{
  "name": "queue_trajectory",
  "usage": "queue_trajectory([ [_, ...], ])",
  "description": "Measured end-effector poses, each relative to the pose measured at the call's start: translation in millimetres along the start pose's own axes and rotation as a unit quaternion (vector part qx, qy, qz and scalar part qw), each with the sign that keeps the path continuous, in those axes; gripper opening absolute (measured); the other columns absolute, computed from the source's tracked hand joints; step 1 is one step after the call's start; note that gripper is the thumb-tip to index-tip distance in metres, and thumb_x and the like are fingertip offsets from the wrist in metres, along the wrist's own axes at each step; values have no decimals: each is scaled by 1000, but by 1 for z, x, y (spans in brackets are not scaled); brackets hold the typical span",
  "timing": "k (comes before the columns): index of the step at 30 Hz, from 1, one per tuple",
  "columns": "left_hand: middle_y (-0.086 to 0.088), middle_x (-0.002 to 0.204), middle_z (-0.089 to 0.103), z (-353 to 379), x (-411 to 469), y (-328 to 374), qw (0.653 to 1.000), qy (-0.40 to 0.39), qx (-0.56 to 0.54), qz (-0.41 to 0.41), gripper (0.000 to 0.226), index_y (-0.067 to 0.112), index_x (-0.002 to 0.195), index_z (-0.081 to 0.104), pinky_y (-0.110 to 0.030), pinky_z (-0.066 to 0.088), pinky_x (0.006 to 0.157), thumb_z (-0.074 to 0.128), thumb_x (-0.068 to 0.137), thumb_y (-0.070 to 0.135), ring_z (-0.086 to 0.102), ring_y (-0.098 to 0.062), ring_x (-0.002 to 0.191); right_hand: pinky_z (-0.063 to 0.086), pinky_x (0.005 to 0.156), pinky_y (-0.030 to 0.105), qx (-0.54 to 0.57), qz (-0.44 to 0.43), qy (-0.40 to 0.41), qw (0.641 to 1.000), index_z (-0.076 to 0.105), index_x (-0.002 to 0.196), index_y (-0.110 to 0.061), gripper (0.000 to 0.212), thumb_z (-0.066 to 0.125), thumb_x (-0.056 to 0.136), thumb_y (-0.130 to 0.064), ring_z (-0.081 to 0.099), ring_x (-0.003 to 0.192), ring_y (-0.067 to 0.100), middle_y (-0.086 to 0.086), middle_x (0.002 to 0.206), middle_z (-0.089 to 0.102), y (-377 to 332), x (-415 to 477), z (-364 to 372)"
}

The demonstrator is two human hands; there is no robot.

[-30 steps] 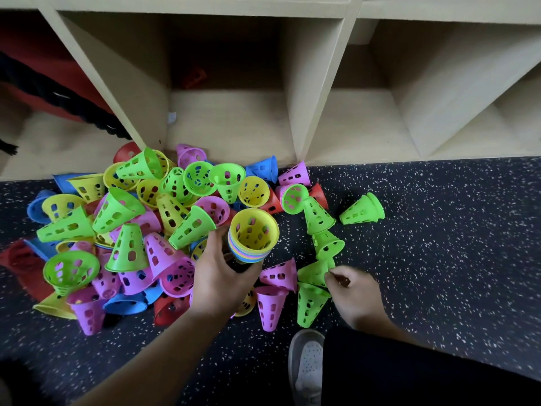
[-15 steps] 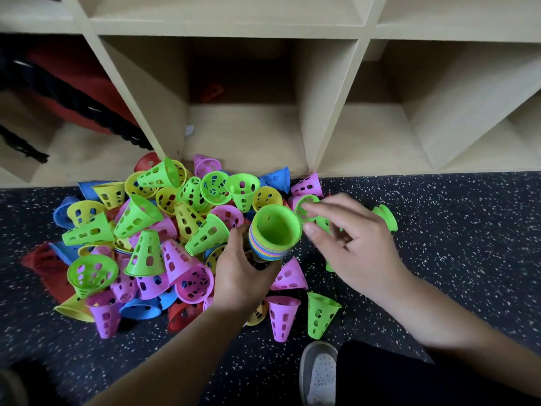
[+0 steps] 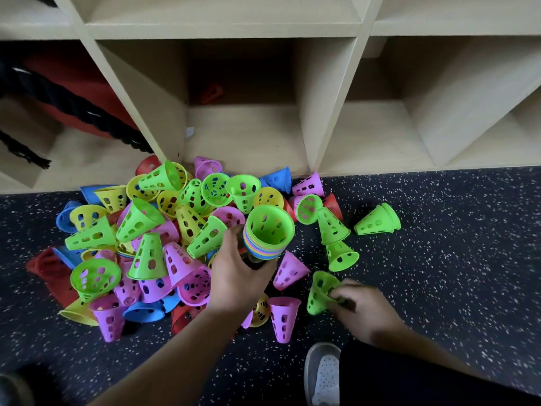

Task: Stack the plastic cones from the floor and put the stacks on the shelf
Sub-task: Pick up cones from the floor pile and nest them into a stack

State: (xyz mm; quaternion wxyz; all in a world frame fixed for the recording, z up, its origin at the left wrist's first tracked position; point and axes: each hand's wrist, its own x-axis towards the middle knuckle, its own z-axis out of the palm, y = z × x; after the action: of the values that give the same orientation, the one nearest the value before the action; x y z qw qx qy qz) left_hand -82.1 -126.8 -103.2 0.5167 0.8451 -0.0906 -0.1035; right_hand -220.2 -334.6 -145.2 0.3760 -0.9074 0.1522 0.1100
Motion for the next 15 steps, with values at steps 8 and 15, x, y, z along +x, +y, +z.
queue_trajectory([
  [8, 28, 99, 58, -1, -1, -4, 1000, 0, -4, -10, 61, 33, 117, 44, 5, 38, 70, 86, 74, 19, 53, 28, 89, 41, 51, 28, 44, -255, 297, 919, 74, 90, 0, 17, 66, 91, -15, 55, 57, 24, 2, 84, 66, -105, 16, -77],
  [15, 23, 107, 64, 0, 1, -4, 999, 39, -20, -9, 63, 31, 121, 48, -5, 47, 78, 87, 72, 21, 62, 12, 96, 38, 65, 12, 93, -292, 239, 921, 72, 114, -7, 27, 67, 92, -21, 54, 62, 12, 2, 105, 64, -130, 52, -56],
])
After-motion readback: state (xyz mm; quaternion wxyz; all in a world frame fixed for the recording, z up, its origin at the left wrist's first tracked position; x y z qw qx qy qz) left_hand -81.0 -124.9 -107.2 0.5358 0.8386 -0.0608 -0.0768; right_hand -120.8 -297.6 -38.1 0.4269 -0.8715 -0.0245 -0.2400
